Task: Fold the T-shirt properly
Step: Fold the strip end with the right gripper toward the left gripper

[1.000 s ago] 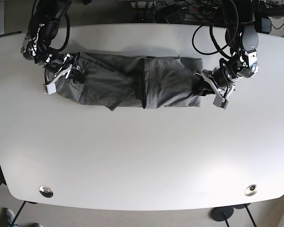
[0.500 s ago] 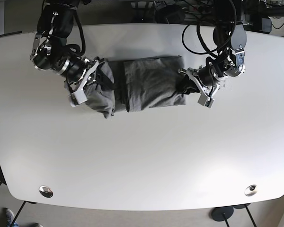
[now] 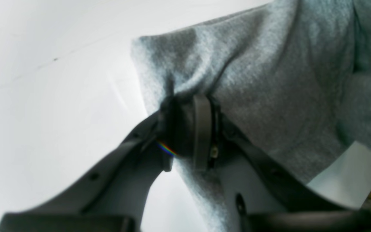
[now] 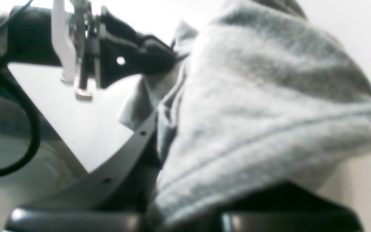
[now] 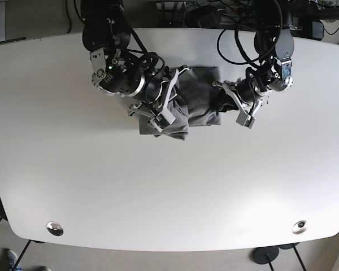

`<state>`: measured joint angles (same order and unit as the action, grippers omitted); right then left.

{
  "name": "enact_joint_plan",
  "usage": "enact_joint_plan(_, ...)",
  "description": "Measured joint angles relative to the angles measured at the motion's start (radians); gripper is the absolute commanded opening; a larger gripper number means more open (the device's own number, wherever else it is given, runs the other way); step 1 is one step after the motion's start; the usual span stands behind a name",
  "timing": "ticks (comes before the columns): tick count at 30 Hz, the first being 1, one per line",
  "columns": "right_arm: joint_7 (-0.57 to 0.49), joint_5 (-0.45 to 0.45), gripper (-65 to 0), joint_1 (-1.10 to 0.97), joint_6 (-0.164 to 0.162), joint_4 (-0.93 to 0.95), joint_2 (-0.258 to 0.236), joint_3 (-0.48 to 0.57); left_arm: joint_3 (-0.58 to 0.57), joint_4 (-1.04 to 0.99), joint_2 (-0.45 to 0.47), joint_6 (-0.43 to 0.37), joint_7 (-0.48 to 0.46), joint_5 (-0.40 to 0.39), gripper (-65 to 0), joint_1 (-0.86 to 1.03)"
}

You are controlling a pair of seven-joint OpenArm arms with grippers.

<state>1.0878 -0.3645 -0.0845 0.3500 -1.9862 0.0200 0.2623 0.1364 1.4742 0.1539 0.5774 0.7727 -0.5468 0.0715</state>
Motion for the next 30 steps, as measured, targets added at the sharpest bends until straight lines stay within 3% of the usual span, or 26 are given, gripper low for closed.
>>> enact_joint_plan(3,-0.004,0.01,-57.1,0.016,-0.008,0.047,0.031,0.01,0.0,0.0,-0.001,0.0,0.0,0.0,-56.9,0.0)
enact_joint_plan(5,-0.002,0.021,-44.4,0.028,-0.01,0.073,0.037,0.008,0.0,0.0,-0.001,0.0,0.0,0.0,-56.9,0.0)
enact_joint_plan(8,-0.009,0.02,-19.8,0.044,-0.009,0.099,0.035,0.008,0.0,0.0,-0.001,0.0,0.0,0.0,-56.9,0.0)
enact_joint_plan(10,-0.003,0.019,-7.5,0.045,-0.009,0.107,0.036,0.008,0.0,0.0,-0.001,0.0,0.001,0.0,-56.9,-0.003)
enact_joint_plan(11,-0.003,0.019,-5.7,0.05,-0.009,0.107,0.036,0.008,0.0,0.0,-0.001,0.0,0.001,0.0,-56.9,-0.003)
enact_joint_plan(16,-0.007,0.005,-7.6,0.056,-0.002,0.095,0.038,0.008,0.029,0.072,-0.002,0.0,0.026,0.001,-56.9,0.002)
enact_joint_plan(19,-0.006,0.003,-7.6,0.048,-0.002,0.091,0.037,0.007,0.179,0.211,0.002,0.0,0.02,0.0,-56.9,0.0)
enact_joint_plan(21,-0.012,0.002,-7.6,0.031,-0.002,0.091,0.039,0.007,0.294,0.259,0.034,0.012,0.106,-0.008,-56.9,0.0)
enact_joint_plan(25,-0.074,0.005,-11.7,-0.019,-0.003,0.091,0.036,0.006,0.489,0.22,0.127,0.007,0.154,0.005,-56.8,0.008)
enact_joint_plan(26,-0.076,0.002,-14.4,-0.029,-0.002,0.089,0.037,0.006,0.507,0.193,0.158,0.013,0.155,0.005,-56.8,0.01)
enact_joint_plan(28,-0.087,0.002,-19.3,-0.058,-0.003,0.068,0.038,0.006,0.534,0.106,0.209,0.109,0.153,0.007,-56.8,0.006)
enact_joint_plan(30,-0.089,0.007,-20.6,-0.068,-0.003,0.065,0.037,0.005,0.542,0.036,0.229,0.119,0.154,0.005,-56.8,0.008)
